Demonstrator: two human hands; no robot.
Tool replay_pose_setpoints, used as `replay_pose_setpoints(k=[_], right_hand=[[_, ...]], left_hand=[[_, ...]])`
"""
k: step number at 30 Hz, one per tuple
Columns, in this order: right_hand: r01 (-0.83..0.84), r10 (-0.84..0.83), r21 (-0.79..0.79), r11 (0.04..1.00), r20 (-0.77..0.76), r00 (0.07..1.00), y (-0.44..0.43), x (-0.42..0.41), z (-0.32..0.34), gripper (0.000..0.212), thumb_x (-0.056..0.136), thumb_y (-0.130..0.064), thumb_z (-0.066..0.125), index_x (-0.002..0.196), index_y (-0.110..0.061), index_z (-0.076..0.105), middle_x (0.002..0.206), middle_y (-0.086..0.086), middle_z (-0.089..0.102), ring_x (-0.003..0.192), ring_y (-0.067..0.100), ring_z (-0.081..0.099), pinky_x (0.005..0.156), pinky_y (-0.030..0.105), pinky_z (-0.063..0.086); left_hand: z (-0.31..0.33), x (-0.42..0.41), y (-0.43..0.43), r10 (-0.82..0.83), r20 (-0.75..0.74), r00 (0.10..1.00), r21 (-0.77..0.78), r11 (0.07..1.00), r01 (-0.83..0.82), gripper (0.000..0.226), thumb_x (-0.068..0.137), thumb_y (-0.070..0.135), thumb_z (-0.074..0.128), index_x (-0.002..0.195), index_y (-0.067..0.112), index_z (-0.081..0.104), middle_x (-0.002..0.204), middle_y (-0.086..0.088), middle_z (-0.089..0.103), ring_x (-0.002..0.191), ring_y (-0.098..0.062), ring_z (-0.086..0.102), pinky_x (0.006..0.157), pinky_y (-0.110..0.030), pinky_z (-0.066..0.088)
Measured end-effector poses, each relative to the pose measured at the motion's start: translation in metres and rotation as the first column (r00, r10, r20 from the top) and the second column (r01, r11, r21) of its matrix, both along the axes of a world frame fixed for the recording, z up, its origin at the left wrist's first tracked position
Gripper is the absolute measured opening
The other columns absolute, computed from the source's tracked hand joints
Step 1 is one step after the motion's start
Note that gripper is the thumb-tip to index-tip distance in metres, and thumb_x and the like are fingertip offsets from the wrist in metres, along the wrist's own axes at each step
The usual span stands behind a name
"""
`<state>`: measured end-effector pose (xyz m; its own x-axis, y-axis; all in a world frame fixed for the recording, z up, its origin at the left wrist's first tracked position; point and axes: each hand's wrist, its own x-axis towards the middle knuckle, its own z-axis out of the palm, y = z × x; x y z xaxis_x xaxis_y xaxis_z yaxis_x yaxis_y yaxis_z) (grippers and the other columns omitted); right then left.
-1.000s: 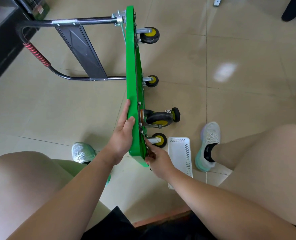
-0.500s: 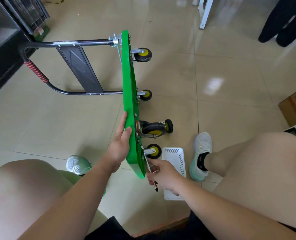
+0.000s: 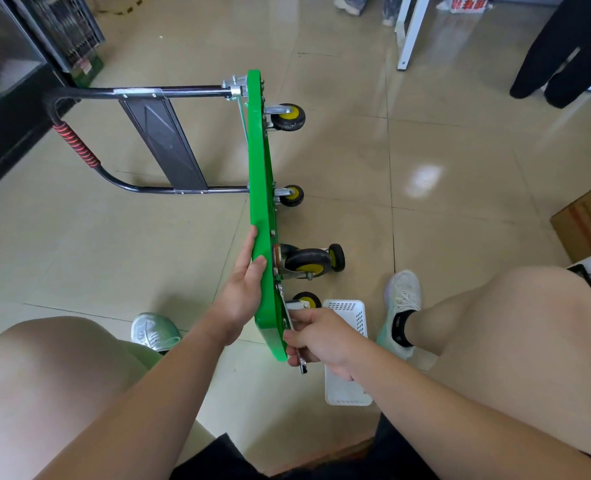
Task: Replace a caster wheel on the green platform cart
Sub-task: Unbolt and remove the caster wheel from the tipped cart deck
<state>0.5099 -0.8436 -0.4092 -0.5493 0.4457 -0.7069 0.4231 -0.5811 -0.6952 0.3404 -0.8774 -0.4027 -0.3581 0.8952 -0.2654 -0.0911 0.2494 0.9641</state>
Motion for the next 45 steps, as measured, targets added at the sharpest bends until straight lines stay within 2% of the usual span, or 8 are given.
replay_pose_setpoints(k=[10, 18, 25, 31, 36, 38, 41, 45], right_hand=[[0.007, -0.002, -0.085, 0.996, 0.054, 0.999, 0.006, -0.005, 0.005, 0.029, 0.094, 0.008, 0.059, 0.119, -0.003, 0.068, 0.094, 0.018, 0.061, 0.068, 0.024, 0.055, 0.066, 0.035, 0.061], [0.005, 0.000, -0.082, 0.997, 0.065, 0.998, 0.009, -0.008, 0.001, 0.029, 0.095, 0.002, 0.062, 0.123, -0.001, 0.067, 0.096, 0.016, 0.064, 0.071, 0.023, 0.060, 0.064, 0.031, 0.058], [0.049, -0.047, -0.149, 0.988, 0.015, 0.999, 0.018, -0.023, 0.003, 0.023, 0.097, -0.001, 0.060, 0.119, 0.004, 0.064, 0.084, 0.012, 0.061, 0.062, 0.019, 0.054, 0.056, 0.028, 0.054], [0.005, -0.028, -0.232, 0.973, -0.099, 0.995, 0.010, -0.017, -0.006, 0.038, 0.093, 0.014, 0.051, 0.118, -0.009, 0.068, 0.108, 0.014, 0.060, 0.090, 0.030, 0.050, 0.060, 0.027, 0.054], [0.048, -0.080, -0.262, 0.964, -0.115, 0.990, 0.009, -0.017, -0.014, 0.050, 0.094, 0.015, 0.049, 0.134, -0.012, 0.061, 0.113, 0.011, 0.063, 0.095, 0.028, 0.047, 0.062, 0.026, 0.052], [0.035, -0.054, -0.229, 0.973, -0.076, 0.996, 0.008, -0.018, -0.015, 0.057, 0.094, 0.016, 0.048, 0.140, -0.018, 0.058, 0.118, 0.011, 0.064, 0.095, 0.026, 0.048, 0.060, 0.024, 0.049], [0.003, -0.001, -0.062, 0.998, 0.036, 0.999, -0.001, -0.015, -0.024, 0.070, 0.093, 0.015, 0.051, 0.147, -0.030, 0.050, 0.128, 0.011, 0.063, 0.088, 0.020, 0.052, 0.063, 0.023, 0.049], [-0.021, 0.021, 0.001, 1.000, -0.032, 0.999, -0.005, -0.007, -0.038, 0.069, 0.093, 0.011, 0.059, 0.149, -0.028, 0.049, 0.110, 0.006, 0.062, 0.074, 0.017, 0.060, 0.068, 0.021, 0.051]], left_hand=[[-0.003, -0.002, 0.001, -0.001, 0.001, 1.000, 0.000, 1.000, 0.001, 0.048, 0.098, 0.049, 0.038, 0.130, 0.084, 0.029, 0.158, 0.017, 0.041, 0.141, -0.014, 0.048, 0.119, -0.048, 0.038], [-0.006, -0.003, 0.002, -0.008, -0.002, 1.000, -0.006, 1.000, 0.008, 0.049, 0.098, 0.051, 0.038, 0.132, 0.083, 0.026, 0.159, 0.017, 0.040, 0.143, -0.016, 0.045, 0.120, -0.050, 0.037], [-0.007, -0.004, 0.002, 0.003, 0.007, 1.000, -0.005, 1.000, -0.003, 0.050, 0.098, 0.049, 0.039, 0.134, 0.081, 0.028, 0.159, 0.017, 0.042, 0.143, -0.014, 0.045, 0.121, -0.047, 0.035], [-0.008, -0.005, 0.002, 0.001, -0.001, 1.000, -0.009, 1.000, -0.001, 0.050, 0.097, 0.050, 0.038, 0.135, 0.081, 0.027, 0.159, 0.016, 0.042, 0.143, -0.015, 0.046, 0.121, -0.049, 0.035], [-0.009, -0.005, 0.001, -0.001, 0.013, 1.000, -0.002, 1.000, 0.001, 0.051, 0.098, 0.050, 0.038, 0.135, 0.081, 0.027, 0.160, 0.015, 0.041, 0.144, -0.016, 0.046, 0.121, -0.049, 0.035], [-0.009, -0.004, 0.001, 0.002, 0.018, 1.000, -0.001, 1.000, -0.002, 0.050, 0.098, 0.049, 0.038, 0.134, 0.082, 0.027, 0.160, 0.015, 0.040, 0.144, -0.016, 0.045, 0.121, -0.050, 0.035], [-0.007, -0.002, 0.001, -0.007, 0.030, 1.000, 0.000, 1.000, 0.007, 0.050, 0.098, 0.049, 0.038, 0.134, 0.082, 0.027, 0.161, 0.015, 0.039, 0.145, -0.017, 0.044, 0.121, -0.052, 0.035], [-0.003, -0.001, 0.001, -0.001, 0.043, 0.999, 0.004, 1.000, 0.001, 0.051, 0.098, 0.047, 0.038, 0.136, 0.080, 0.028, 0.160, 0.017, 0.039, 0.145, -0.014, 0.043, 0.121, -0.050, 0.035]])
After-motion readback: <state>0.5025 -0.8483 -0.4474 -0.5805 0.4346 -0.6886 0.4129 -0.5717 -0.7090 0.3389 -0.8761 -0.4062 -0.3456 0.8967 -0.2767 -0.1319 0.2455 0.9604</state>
